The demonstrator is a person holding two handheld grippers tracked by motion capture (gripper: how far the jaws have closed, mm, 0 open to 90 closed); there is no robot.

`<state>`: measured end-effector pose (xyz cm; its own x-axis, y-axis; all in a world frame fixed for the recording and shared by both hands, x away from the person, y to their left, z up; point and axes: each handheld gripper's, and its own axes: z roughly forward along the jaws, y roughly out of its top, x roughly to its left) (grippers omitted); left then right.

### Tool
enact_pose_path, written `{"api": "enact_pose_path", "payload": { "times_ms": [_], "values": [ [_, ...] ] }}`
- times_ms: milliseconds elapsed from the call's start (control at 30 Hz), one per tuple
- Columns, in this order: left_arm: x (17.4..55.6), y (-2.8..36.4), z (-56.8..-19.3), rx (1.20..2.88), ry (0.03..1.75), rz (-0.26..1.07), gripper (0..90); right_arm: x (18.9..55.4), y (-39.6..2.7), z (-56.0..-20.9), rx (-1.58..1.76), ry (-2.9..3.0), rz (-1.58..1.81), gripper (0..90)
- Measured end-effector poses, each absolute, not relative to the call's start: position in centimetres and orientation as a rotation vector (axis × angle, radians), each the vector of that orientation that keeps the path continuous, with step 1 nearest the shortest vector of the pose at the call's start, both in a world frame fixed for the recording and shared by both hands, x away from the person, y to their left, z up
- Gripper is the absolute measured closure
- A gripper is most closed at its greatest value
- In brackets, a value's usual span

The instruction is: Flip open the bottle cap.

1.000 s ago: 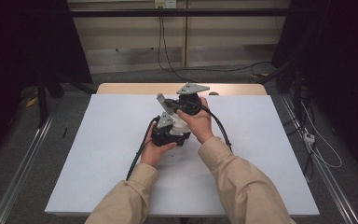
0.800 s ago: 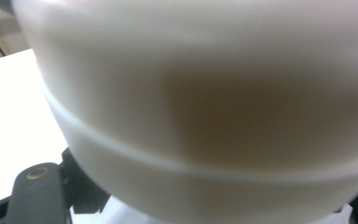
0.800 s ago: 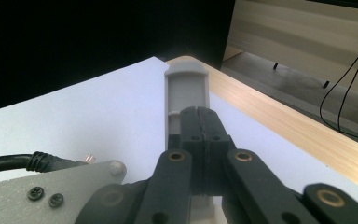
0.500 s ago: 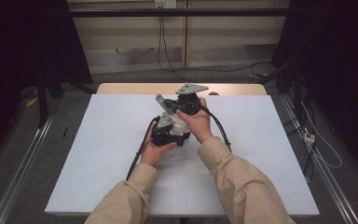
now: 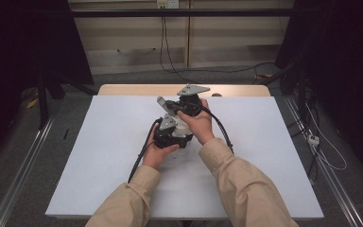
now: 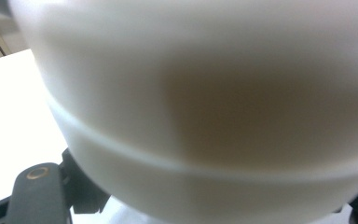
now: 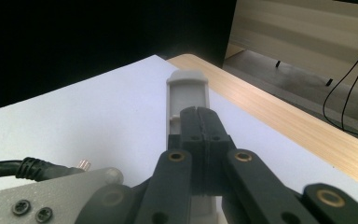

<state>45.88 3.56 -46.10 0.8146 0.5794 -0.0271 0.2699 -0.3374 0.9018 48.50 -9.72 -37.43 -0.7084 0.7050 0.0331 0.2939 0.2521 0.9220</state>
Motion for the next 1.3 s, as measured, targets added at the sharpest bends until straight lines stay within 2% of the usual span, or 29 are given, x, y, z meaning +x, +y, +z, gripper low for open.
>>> {"api": "enact_pose_path", "payload": {
  "times_ms": [1300],
  "values": [
    [45.91, 3.63, -46.07, 1.942, 0.634, 0.377, 18.8, 48.70, -9.27, -37.85, 0.927, 2.185, 1.399, 90.0]
  ]
}}
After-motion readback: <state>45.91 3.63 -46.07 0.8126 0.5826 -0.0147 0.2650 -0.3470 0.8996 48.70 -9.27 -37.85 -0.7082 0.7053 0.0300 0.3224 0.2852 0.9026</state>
